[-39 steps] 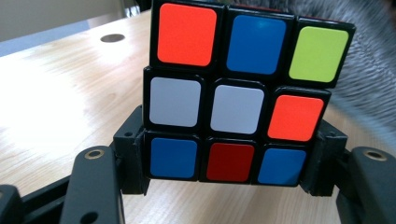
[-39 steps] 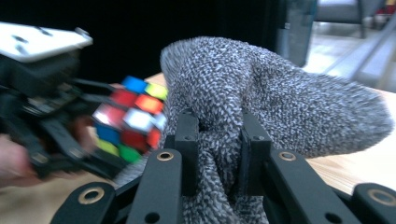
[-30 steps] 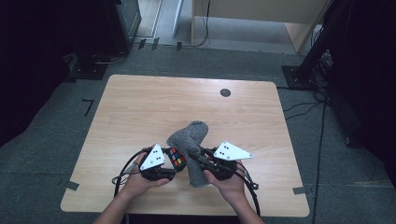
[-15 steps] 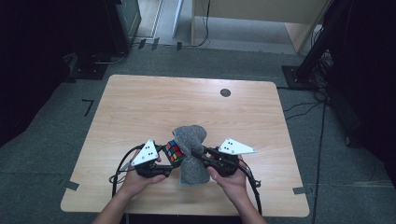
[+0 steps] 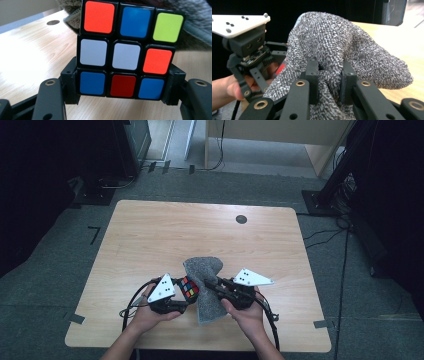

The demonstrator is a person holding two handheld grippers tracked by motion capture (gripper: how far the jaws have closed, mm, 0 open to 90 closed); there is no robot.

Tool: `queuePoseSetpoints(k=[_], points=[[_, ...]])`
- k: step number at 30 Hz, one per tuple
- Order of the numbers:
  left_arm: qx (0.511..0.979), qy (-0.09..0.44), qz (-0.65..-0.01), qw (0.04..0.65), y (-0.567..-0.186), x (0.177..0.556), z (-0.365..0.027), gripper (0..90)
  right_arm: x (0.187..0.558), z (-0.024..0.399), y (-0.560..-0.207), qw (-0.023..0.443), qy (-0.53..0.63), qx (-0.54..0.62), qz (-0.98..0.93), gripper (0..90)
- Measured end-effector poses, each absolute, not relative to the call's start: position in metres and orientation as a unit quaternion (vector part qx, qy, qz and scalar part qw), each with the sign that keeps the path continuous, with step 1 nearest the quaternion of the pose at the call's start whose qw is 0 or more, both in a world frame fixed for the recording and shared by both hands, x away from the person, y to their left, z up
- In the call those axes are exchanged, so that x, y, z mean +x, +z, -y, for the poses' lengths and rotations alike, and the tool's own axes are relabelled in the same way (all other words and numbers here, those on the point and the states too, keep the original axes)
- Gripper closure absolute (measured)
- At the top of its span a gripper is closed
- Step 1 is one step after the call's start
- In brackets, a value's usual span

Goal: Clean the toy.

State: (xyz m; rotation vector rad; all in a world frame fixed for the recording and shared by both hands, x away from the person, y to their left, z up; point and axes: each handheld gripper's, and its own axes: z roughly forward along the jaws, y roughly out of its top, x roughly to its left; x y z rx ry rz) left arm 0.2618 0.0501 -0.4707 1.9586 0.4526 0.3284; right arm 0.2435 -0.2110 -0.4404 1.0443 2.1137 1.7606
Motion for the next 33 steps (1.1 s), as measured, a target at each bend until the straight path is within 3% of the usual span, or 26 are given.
queuePoseSetpoints(k=[23, 33], points=[[0.835, 0.150, -0.168, 0.502, -0.477, 0.255, -0.036, 34.1, 0.232, 0.193, -0.433, 0.138, 0.577, 0.326, -0.736, 77.0], [0.814, 0.143, -0.185, 0.531, -0.472, 0.258, -0.044, 34.1, 0.238, 0.206, -0.434, 0.144, 0.578, 0.361, -0.717, 77.1]])
